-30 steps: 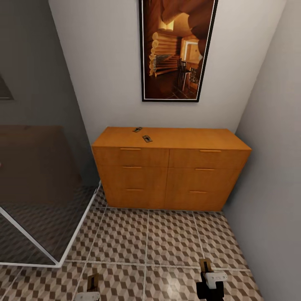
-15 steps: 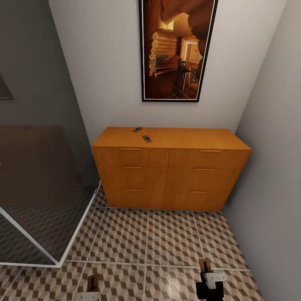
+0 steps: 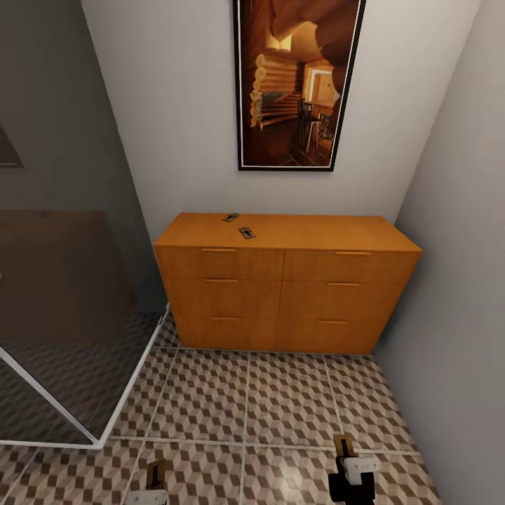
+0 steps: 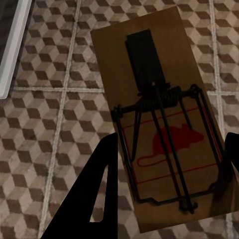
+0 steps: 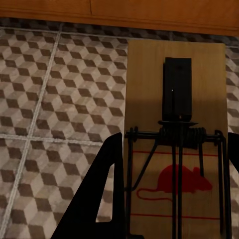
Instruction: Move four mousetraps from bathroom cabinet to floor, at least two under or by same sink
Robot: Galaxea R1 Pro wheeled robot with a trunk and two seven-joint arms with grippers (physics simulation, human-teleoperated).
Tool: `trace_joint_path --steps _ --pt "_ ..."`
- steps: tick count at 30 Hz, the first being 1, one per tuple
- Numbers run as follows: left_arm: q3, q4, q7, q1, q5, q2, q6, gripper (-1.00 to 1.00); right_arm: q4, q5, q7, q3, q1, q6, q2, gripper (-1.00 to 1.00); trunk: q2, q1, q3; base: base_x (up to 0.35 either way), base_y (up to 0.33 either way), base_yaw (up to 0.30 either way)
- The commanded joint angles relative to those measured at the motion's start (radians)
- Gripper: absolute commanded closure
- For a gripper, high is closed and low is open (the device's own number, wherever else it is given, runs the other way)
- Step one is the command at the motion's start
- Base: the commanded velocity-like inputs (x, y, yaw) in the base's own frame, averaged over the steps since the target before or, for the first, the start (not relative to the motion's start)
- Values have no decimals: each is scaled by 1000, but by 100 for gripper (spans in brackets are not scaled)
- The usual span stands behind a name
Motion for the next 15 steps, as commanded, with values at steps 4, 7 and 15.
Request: trace_joint_path --steps 4,7,15 --pt "-9 3 4 -2 7 -1 -6 100 1 2 -3 1 -1 -2 0 100 0 0 -1 0 0 153" --pt "-9 4 4 -2 7 -1 -6 100 1 2 -3 1 -1 -3 0 100 0 0 -1 0 0 232" --pt "-9 4 4 -2 7 -1 -6 100 1 2 -3 1 -1 -3 0 100 0 0 -1 0 0 254"
